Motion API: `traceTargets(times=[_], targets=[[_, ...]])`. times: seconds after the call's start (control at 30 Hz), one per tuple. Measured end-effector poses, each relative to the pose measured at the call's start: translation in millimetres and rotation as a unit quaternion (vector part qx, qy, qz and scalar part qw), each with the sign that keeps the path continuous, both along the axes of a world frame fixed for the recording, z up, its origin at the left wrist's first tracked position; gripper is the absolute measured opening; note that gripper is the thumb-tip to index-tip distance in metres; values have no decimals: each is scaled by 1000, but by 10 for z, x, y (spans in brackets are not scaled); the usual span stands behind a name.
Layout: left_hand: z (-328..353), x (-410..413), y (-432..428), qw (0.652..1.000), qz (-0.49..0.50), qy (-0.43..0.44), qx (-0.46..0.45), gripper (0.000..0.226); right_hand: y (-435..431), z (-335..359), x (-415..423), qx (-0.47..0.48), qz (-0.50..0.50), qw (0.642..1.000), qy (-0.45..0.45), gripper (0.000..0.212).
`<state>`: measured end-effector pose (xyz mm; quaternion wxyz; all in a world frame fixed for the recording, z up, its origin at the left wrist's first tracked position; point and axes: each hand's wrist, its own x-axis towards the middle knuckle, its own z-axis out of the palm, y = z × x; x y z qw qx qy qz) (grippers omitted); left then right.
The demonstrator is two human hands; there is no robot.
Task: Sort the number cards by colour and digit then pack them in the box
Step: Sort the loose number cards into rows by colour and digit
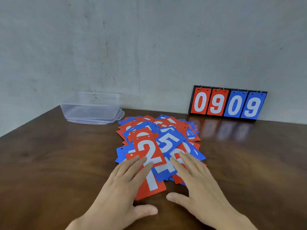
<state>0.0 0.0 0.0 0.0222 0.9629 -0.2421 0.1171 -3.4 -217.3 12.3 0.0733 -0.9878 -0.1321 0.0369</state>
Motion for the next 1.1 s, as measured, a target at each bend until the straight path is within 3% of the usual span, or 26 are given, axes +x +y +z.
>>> traceTargets(times=[0.07,0.1,0.2,0.33,0.8,1.1], targets=[[-19,143,-23,985,-3,171,-13,86,-18,-62,120,-4,6,1000,15,87],[-30,238,-18,982,-12,189,3,88,-29,-86,184,-12,1,1000,23,86],[-118,427,39,983,-16,183,-29,88,2,-123,364,-11,-13,999,41,85],[-201,660,124,982,-12,184,-44,84,-26,-166,584,5,-9,999,40,111],[-230,1381,212,980,-29,181,-77,90,-45,-239,1181,32,-1,998,46,108],[-228,1781,356,989,1,127,-76,95,114,-326,1631,42,45,998,1,120]])
